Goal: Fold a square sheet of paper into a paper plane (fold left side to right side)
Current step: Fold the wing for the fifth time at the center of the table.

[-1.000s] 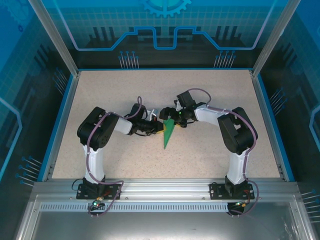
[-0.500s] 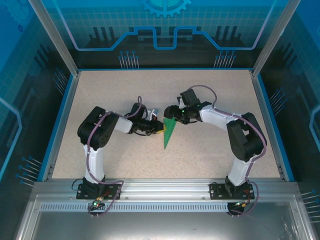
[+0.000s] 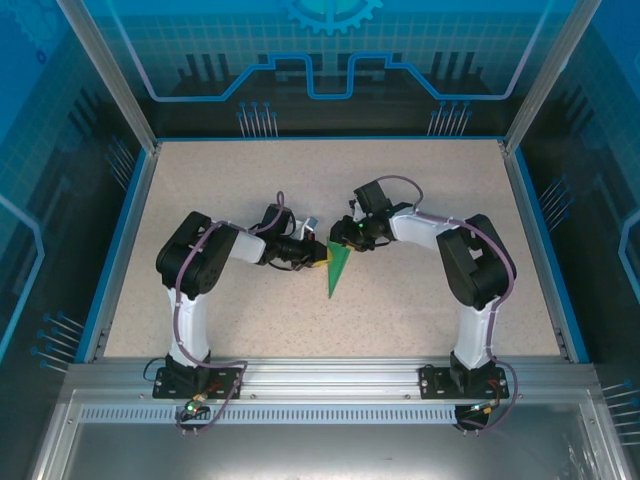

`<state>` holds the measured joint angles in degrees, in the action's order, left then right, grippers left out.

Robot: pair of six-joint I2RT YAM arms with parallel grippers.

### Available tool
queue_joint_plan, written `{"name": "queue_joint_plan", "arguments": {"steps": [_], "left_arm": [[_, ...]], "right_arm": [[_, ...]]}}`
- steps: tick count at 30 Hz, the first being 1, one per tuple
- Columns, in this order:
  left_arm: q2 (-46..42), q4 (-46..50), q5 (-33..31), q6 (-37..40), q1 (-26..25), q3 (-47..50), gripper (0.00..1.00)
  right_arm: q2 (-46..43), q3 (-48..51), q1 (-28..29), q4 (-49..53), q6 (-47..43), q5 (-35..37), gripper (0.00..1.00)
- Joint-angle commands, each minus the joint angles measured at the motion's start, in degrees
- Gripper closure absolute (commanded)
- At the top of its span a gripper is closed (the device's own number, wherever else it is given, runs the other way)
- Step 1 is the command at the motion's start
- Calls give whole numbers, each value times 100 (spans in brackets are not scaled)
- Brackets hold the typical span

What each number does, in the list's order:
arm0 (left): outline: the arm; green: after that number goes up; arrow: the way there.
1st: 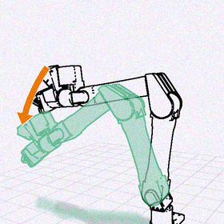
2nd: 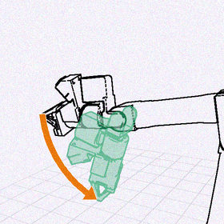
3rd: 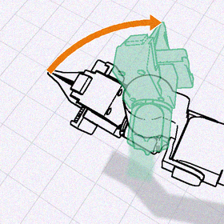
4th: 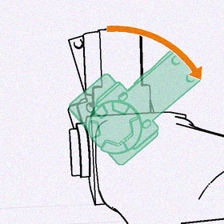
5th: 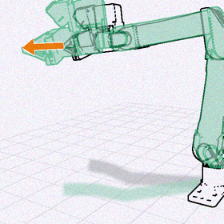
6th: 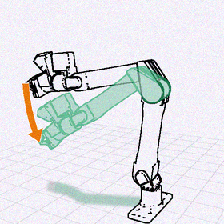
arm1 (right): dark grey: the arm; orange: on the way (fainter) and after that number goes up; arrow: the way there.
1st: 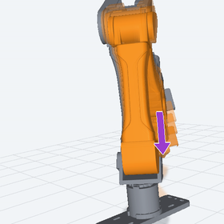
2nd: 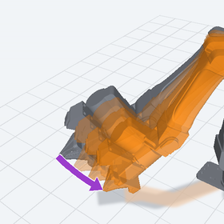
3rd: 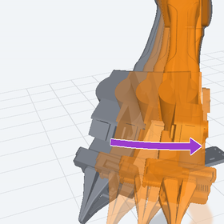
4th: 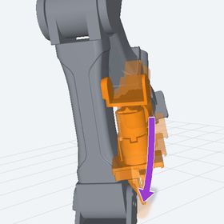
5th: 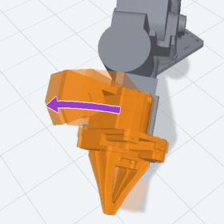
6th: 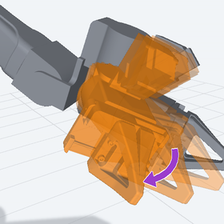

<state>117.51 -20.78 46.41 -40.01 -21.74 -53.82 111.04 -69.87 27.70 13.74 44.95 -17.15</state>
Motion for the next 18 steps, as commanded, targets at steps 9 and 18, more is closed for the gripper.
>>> {"name": "queue_joint_plan", "arguments": {"steps": [9,18], "left_arm": [[465,376,-415,379,-43,-225,99],[520,381,-406,359,-49,-278,98]], "right_arm": [[185,-245,38,572,-214,105,59],[215,-194,36,631,-217,216,59]]}}
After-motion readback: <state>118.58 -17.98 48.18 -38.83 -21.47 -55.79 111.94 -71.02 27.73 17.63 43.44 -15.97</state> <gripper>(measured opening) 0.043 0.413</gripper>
